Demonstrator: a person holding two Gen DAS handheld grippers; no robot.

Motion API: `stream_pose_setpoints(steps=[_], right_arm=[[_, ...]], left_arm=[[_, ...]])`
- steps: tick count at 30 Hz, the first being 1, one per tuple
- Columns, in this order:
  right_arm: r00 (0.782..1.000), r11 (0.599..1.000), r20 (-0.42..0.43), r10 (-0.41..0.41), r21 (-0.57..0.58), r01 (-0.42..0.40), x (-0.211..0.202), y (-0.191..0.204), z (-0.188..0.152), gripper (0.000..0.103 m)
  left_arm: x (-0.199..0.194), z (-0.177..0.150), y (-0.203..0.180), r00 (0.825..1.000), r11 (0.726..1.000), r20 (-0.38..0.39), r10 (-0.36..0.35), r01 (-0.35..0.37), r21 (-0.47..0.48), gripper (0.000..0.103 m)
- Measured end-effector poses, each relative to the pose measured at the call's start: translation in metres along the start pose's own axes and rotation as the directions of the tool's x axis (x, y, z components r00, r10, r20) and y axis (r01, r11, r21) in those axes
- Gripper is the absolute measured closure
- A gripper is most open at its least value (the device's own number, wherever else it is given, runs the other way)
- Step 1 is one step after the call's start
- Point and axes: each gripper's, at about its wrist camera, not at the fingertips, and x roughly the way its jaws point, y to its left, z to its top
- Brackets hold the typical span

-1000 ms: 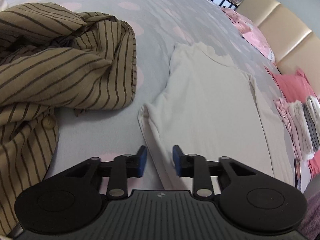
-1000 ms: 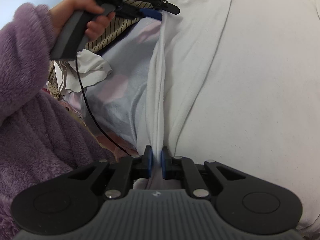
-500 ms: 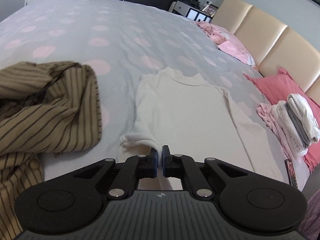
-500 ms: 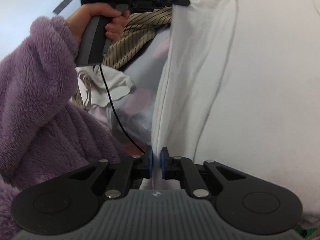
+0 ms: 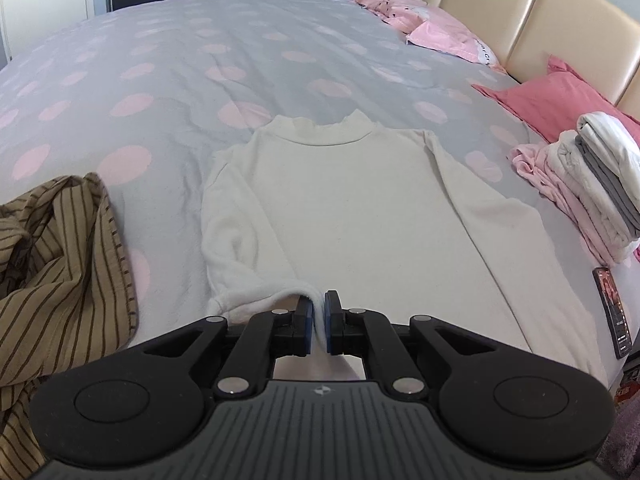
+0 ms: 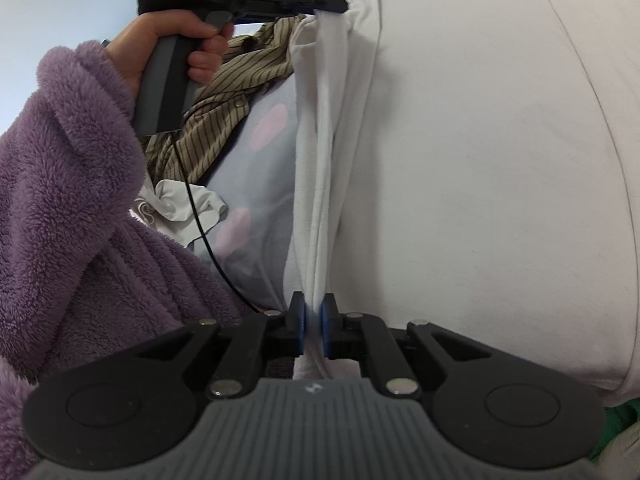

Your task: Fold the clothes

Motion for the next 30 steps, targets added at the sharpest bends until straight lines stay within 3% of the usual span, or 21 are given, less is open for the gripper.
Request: stream_pose_setpoints(steps=[5,7,15,23,30], right_arm=[[0.999,1.0,-0.028,0.02,-0.006,-0.02,0.013,-0.001,0.005,0.094],[0.999,1.0,-0.043,0.023,-0.005,-0.023,0.016,-0.003,0.006,0.094],[0.996,1.0,-0.082,0.023,-0.014,-0.024,0.031,-0.002,0.01,0.094],[0.996,1.0,-0.088,0.015,-0.009,-0.016,0.031,-0.005,0.01,0.094],[0.996,1.0,-0.094,0.01,0.005,-0.009,0.03,-0.01,0.01,0.094]], left_arm=[[-0.023,-0.014,0.028,1.0,0.998,0.014,-0.014,0.015,-0.055,0.075],[-0.032,-0.022,0.041,1.0,0.996,0.018,-0.011,0.012,-0.084,0.071],[-0.06,-0.045,0.082,0.997,0.984,0.078,0.021,-0.007,-0.177,0.065],[-0.027,-0.065,0.099,0.992,0.988,-0.01,0.128,-0.128,-0.09,0.065],[-0.005,-0.067,0.073,0.996,0.995,0.035,0.082,-0.083,0.048,0.065]])
